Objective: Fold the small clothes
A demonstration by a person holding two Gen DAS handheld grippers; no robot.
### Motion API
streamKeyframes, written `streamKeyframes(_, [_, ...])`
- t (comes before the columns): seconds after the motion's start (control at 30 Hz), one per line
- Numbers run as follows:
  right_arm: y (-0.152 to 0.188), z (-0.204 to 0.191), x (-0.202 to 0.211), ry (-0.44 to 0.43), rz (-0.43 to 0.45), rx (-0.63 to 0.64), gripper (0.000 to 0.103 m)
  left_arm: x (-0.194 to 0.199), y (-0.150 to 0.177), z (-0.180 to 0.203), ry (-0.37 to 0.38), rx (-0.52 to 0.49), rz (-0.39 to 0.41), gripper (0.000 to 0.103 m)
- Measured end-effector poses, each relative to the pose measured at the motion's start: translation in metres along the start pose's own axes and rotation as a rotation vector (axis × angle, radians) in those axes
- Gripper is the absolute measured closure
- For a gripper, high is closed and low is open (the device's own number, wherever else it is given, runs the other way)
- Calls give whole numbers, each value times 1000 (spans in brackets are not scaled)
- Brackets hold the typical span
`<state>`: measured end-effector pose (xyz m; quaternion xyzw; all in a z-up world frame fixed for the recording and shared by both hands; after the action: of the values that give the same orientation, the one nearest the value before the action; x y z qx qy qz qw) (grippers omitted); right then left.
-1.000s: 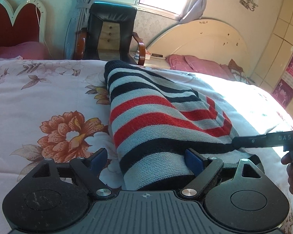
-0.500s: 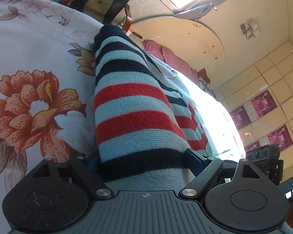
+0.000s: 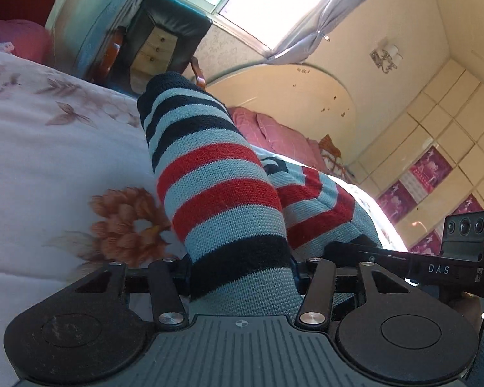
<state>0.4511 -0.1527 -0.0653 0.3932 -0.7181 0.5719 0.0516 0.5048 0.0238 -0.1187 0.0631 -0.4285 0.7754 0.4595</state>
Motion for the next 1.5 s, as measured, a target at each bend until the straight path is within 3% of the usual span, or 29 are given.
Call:
streamKeyframes(0.13, [10, -69, -25, -57, -6, 39, 71, 71, 2, -46, -45, 16, -8, 53])
streamKeyframes(0.27, [30, -133, -62, -106, -51, 64, 71, 120, 25, -101, -83, 82, -32, 52])
streamKeyframes(0.37, [56, -155, -91, -114, -112, 54, 70, 133, 53, -139, -151, 113, -51, 50])
streamKeyframes(0.47, [83, -145, -112, -43, -162, -16, 65, 145, 70, -153, -113, 173, 2, 44])
streamKeyframes(0.53, [91, -128, -111, -25, -172, -138, 59, 151, 75, -155, -143, 159, 34, 34])
streamKeyframes(0.6, [98, -122, -106, -34, -166, -230, 58, 162, 75, -150, -185, 130, 75, 33])
streamKeyframes(0.7, [84, -119, -80, 33, -77, -234, 57, 188, 56, -126, -241, -18, 174, 33])
streamKeyframes(0.73, [76, -118, -71, 50, -36, -225, 61, 193, 43, -117, -234, -63, 195, 34])
streamKeyframes(0.8, [62, -118, -66, 84, 16, -182, 72, 187, 25, -100, -200, -142, 186, 34])
streamKeyframes(0.9, [47, -127, -79, 106, 18, -93, 80, 150, 18, -94, -201, -218, 70, 34])
streamKeyframes(1.0, [46, -133, -107, 195, -33, 49, 82, 119, 25, -100, -224, -235, -9, 34])
streamKeyframes(1.1, [53, -117, -128, 293, -97, 102, 91, 114, 38, -90, -241, -239, -13, 34])
streamKeyframes(1.2, [48, -107, -127, 293, -85, 49, 92, 117, 38, -86, -256, -240, -17, 34])
streamKeyframes(1.23, [44, -108, -121, 295, -69, 26, 88, 123, 37, -84, -253, -235, -7, 34])
streamKeyframes(1.27, [39, -109, -110, 301, -32, 9, 77, 132, 37, -81, -242, -232, 8, 34])
streamKeyframes(1.3, [37, -111, -99, 306, -5, 5, 75, 142, 37, -81, -230, -217, 28, 34])
streamKeyframes(1.43, [53, -127, -62, 252, -10, 3, 75, 193, 57, -85, -261, -194, 104, 34])
streamKeyframes(1.5, [72, -139, -43, 214, -25, 23, 76, 209, 75, -88, -281, -177, 101, 34])
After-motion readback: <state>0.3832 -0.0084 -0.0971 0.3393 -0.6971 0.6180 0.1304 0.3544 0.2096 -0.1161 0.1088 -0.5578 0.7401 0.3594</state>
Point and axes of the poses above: each gripper's, at about its wrist camera, not at the fingertips, and x roughly against the way its jaws point, z to its right, y to its underside, the point moved 9 cm from there along -x, roughly the way its jaws point, and after that the axes turned 4 degrees about x, right-handed, at the moved point
